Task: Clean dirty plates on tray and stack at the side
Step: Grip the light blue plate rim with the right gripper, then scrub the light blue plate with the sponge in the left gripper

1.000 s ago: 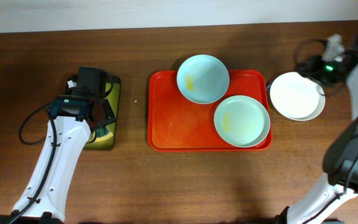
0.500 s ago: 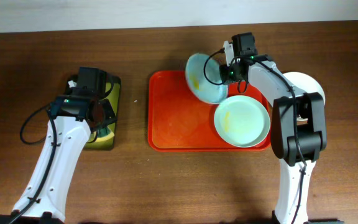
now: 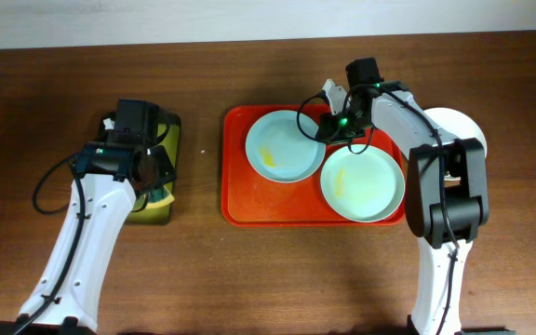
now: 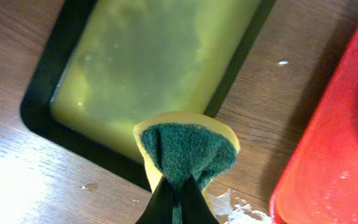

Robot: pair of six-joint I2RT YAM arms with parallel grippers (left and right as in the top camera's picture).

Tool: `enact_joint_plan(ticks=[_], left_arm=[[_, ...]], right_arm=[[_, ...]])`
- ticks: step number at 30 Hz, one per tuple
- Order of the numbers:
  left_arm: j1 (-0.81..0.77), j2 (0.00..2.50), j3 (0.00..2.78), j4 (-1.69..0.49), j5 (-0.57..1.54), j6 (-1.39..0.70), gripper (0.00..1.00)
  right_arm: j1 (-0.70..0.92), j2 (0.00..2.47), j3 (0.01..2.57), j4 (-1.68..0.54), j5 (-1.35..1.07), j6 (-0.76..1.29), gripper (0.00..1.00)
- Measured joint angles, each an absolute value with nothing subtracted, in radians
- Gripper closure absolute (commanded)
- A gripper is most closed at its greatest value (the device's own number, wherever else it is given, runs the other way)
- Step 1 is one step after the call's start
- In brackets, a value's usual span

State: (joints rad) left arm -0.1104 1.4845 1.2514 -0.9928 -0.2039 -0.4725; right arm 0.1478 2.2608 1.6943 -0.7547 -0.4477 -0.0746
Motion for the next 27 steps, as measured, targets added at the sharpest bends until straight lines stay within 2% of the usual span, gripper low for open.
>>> enact_joint_plan(ticks=[6, 13, 20, 27], left_arm=[[-0.136, 1.499, 1.246, -0.783, 0.028, -0.473, 1.00], [-0.351, 1.749, 1.245, -0.463, 0.146, -0.545, 1.00], [-0.471, 1.965, 1.243, -0.306, 0.115, -0.574, 1.00], [-0.485, 1.991, 1.255, -0.369, -0.103, -0.499, 1.00]], right_arm=[[0.224, 2.261, 1.694, -0.850, -0.437, -0.071, 0.92], [0.268, 2.261, 1.698, -0.880, -0.391, -0.071, 0.92], [0.268, 2.261, 1.698, -0.878, -0.390, -0.071, 0.92], [0.268, 2.261, 1.698, -0.878, -0.390, -0.071, 0.92]])
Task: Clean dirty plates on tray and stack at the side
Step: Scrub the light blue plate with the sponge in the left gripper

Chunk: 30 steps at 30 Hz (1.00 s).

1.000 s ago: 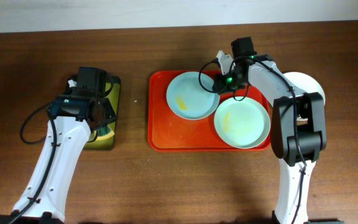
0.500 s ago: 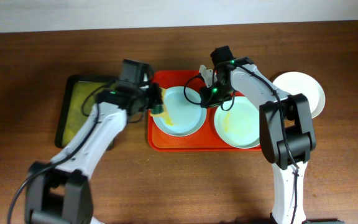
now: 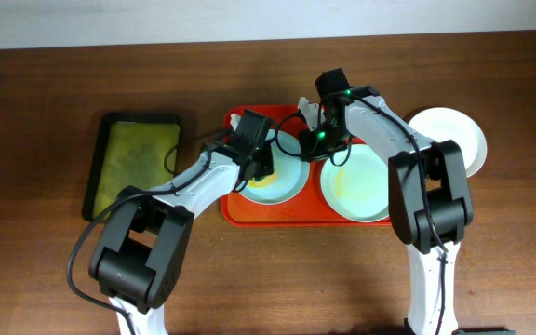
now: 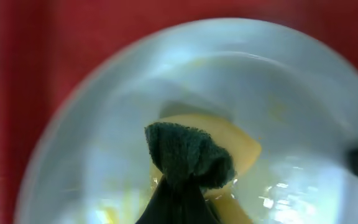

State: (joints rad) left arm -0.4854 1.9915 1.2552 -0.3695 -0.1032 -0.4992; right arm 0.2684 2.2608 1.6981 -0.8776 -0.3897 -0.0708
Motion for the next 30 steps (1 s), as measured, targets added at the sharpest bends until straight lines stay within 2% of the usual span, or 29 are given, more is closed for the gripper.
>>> enact_joint_plan(ticks=[6, 10, 16, 26, 28, 30], left_arm=[[-0.474, 1.855, 1.243, -0.422, -0.308, -0.461, 1.00], [-0.468, 1.766, 1.246, -0.369, -0.128, -0.474, 1.00], [-0.469, 1.946, 1.245, -0.382, -0.006, -0.493, 1.00], [-0.484, 1.942, 1.251, -0.451, -0.414, -0.407, 1.00], [-0.479, 1.898, 1.251, -0.448, -0.410, -0.407, 1.00], [-0.471, 1.856, 1.251, -0.417, -0.299, -0.419, 1.00]], right_arm=[[0.268, 2.261, 1.698, -0.875, -0.387, -0.071, 0.92], [0.268, 2.261, 1.698, -0.874, -0.386, -0.072, 0.92], [0.268, 2.261, 1.698, -0.870, -0.386, -0.072, 0.92], [0.275, 2.261, 1.698, -0.855, -0.385, -0.071, 0.92], [0.276, 2.261, 1.698, -0.856, -0.384, -0.071, 0.92], [0.276, 2.261, 1.698, -0.856, -0.383, -0.072, 0.92]])
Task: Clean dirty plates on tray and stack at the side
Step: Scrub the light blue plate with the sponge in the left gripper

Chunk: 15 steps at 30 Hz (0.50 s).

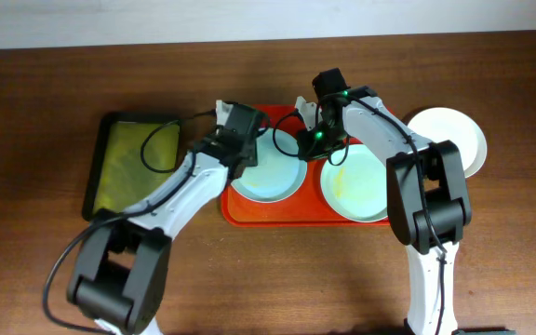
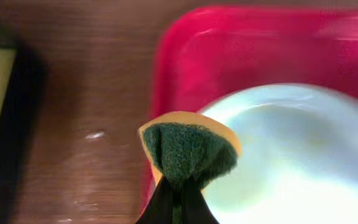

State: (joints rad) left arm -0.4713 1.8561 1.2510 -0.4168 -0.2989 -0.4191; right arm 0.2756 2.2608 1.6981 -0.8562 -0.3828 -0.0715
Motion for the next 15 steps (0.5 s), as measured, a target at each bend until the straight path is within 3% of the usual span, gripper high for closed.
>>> enact_joint_plan(ticks=[4, 8, 15], left_arm=[[-0.481, 1.856, 1.251, -0.396, -0.036, -0.485, 1.00], [-0.500, 1.942, 1.251, -0.426, 0.041, -0.495, 1.00], [-0.509, 1.964, 1.255, -0.541, -0.355, -0.460, 1.00]], right_arm=[[0.276, 2.261, 1.698, -0.856, -0.383, -0.071, 0.92], [0.276, 2.261, 1.698, -0.856, -0.383, -0.071, 0.93], [0.276, 2.261, 1.698, -0.856, -0.383, -0.056, 0.96]])
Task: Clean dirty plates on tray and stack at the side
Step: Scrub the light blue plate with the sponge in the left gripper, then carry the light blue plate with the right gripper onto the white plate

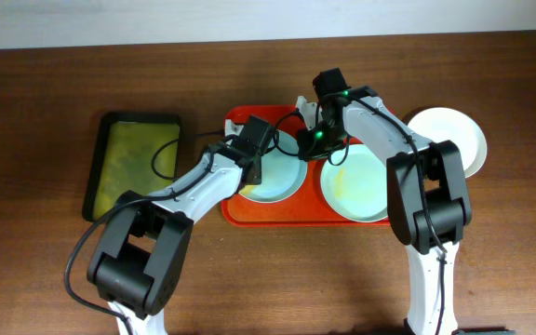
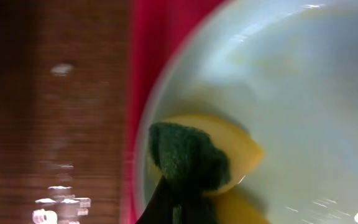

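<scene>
Two pale blue plates lie on the red tray [image 1: 235,212]. The left plate [image 1: 285,177] looks almost free of stains; the right plate [image 1: 366,186] has a yellow smear. My left gripper [image 1: 252,154] is shut on a yellow sponge with a green scouring face [image 2: 191,158], pressed inside the left plate [image 2: 278,93] near its left rim. The right gripper [image 1: 316,138] sits at that plate's right rim, between the two plates; from above its jaws cannot be made out. A white plate [image 1: 454,135] rests on the table right of the tray.
A black basin of yellow liquid [image 1: 130,163] stands on the brown table left of the tray. In the left wrist view the tray's red rim [image 2: 140,74] runs just left of the sponge, with small white flecks [image 2: 61,68] on the wood beyond.
The left gripper with the sponge was over the tray's left edge beside the plate; now the sponge presses inside the left plate near its left rim. The right arm has not moved.
The left gripper first held the sponge over the basin of yellow liquid while the left plate showed a yellow smear. Then the sponge was down on that plate, then at the tray's left edge with the smear mostly gone. Now it is on the plate again.
</scene>
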Robot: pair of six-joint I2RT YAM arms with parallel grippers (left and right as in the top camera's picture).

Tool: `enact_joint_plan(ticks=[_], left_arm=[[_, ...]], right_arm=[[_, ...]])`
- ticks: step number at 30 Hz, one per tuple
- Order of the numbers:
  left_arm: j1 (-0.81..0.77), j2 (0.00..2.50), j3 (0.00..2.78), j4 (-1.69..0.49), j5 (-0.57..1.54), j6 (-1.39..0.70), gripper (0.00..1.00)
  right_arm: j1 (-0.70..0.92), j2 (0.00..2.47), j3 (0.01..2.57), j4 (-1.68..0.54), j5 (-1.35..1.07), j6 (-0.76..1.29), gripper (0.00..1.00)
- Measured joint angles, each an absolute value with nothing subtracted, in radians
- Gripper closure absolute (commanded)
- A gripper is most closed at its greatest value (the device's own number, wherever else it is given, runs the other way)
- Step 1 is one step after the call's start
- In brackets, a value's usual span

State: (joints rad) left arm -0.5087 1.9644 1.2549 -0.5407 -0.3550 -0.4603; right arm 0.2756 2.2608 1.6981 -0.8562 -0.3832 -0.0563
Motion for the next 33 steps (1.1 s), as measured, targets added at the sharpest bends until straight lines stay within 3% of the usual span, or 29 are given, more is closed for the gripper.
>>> enact_joint_plan(ticks=[6, 9, 14, 21, 27, 31, 33], left_arm=[[-0.506, 1.876, 1.255, -0.550, -0.488, -0.448, 1.00], [-0.487, 1.773, 1.255, -0.552, -0.459, -0.445, 1.00], [-0.278, 1.577, 1.255, -0.620, -0.208, -0.444, 1.00], [0.054, 1.531, 1.257, -0.829, -0.144, -0.443, 1.00], [0.113, 1.531, 1.257, -0.842, -0.137, -0.443, 1.00], [0.113, 1.531, 1.257, -0.842, -0.136, -0.443, 1.00], [0.113, 1.531, 1.257, -0.843, -0.135, -0.443, 1.00]], right_arm=[[0.277, 2.261, 1.757, -0.905, -0.370, -0.060, 0.96], [0.277, 2.261, 1.863, -0.994, -0.313, -0.062, 0.96], [0.310, 2.239, 2.160, -1.231, 0.015, -0.068, 0.96], [0.569, 2.223, 2.331, -1.359, 0.761, -0.080, 0.96], [0.796, 2.223, 2.331, -1.356, 1.259, -0.202, 0.96], [0.863, 2.223, 2.331, -1.356, 1.365, -0.228, 0.96], [0.837, 2.222, 2.332, -1.357, 1.240, -0.228, 0.96]])
